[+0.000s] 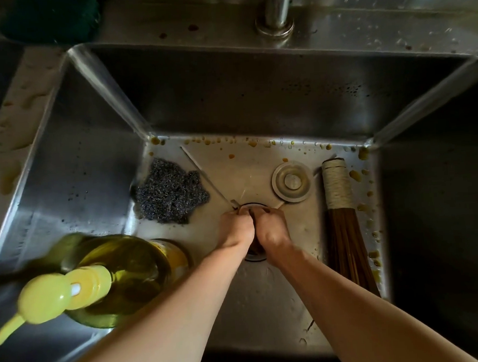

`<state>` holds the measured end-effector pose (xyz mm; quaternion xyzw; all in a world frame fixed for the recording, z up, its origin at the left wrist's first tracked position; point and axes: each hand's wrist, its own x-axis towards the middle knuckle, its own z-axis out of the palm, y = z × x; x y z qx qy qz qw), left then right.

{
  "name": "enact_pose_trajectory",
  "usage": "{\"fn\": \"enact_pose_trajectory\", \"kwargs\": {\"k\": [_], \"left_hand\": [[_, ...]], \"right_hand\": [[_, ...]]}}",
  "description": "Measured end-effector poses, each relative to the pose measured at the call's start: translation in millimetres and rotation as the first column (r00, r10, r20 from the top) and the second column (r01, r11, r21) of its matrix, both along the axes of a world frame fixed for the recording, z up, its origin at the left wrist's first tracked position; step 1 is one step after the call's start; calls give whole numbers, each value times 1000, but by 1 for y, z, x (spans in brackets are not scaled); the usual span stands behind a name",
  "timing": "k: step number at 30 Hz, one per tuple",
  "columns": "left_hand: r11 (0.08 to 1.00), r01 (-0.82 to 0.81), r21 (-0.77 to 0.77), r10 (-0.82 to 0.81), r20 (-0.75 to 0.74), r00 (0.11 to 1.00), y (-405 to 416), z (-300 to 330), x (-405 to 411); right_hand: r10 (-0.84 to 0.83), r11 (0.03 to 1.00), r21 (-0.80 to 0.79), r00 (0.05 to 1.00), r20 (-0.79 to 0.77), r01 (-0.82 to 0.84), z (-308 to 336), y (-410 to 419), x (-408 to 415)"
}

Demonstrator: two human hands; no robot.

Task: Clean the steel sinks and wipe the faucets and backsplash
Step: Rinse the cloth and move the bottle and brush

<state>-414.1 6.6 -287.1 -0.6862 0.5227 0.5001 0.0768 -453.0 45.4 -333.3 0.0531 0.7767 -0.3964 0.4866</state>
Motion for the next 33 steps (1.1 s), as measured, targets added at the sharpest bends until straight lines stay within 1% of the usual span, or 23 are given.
{"fn": "enact_pose_trajectory", "kwargs": {"k": [2,6,9,12,14,16,19,21,22,23,24,25,26,27,30,31,32,33], "left_hand": [[1000,0,-9,0,-8,1000,0,-3,0],[1000,-7,-18,7,-13,1000,1,-7,0],[999,-31,-8,31,-19,999,1,-8,1],[1000,-19,12,19,-14,1000,0,-4,-1],[997,-10,70,11,-7,1000,0,3,-1],[986,-58,155,64,-31,997,-1,6,1],[929,-163,333,200,-81,976,-5,23,4],[887,-167,431,225,-85,971,-10,37,9],[862,-174,475,242,-85,967,-13,44,9],[851,-195,488,265,-77,961,-16,49,10],[831,-221,510,289,-56,956,-18,54,11],[826,-221,519,287,-50,957,-19,56,11],[823,-214,527,285,-56,957,-19,61,11],[830,-197,522,276,-76,958,-18,67,11],[837,-161,523,288,-170,942,-7,75,10],[844,-170,508,302,-188,935,-2,78,8],[867,-176,467,294,-192,936,2,80,6],[909,-183,375,270,-193,943,5,77,6]], "right_hand": [[14,1000,10,1000,-4,-14,4,1,0],[50,997,-51,998,-25,-51,12,4,-2],[40,999,12,998,-51,-39,11,1,-2],[60,998,-4,998,-15,-60,16,3,-4],[34,998,-46,999,30,-33,25,9,-7],[54,990,-128,998,14,-52,38,17,-10],[179,953,-230,978,-103,-199,63,27,-15],[208,908,-334,965,-159,-251,80,32,-15],[226,880,-375,951,-210,-292,87,36,-15],[265,846,-390,922,-282,-363,94,39,-14],[315,807,-379,873,-372,-452,100,43,-13],[360,770,-337,805,-471,-542,104,46,-10],[383,745,-290,741,-551,-600,105,48,-8],[376,749,-251,706,-600,-613,104,49,-7],[245,862,-197,726,-642,-466,106,43,-5],[241,888,-164,740,-628,-429,108,40,-4],[254,907,-126,761,-597,-402,109,36,-4],[263,925,-90,791,-553,-370,111,33,-4]]}}
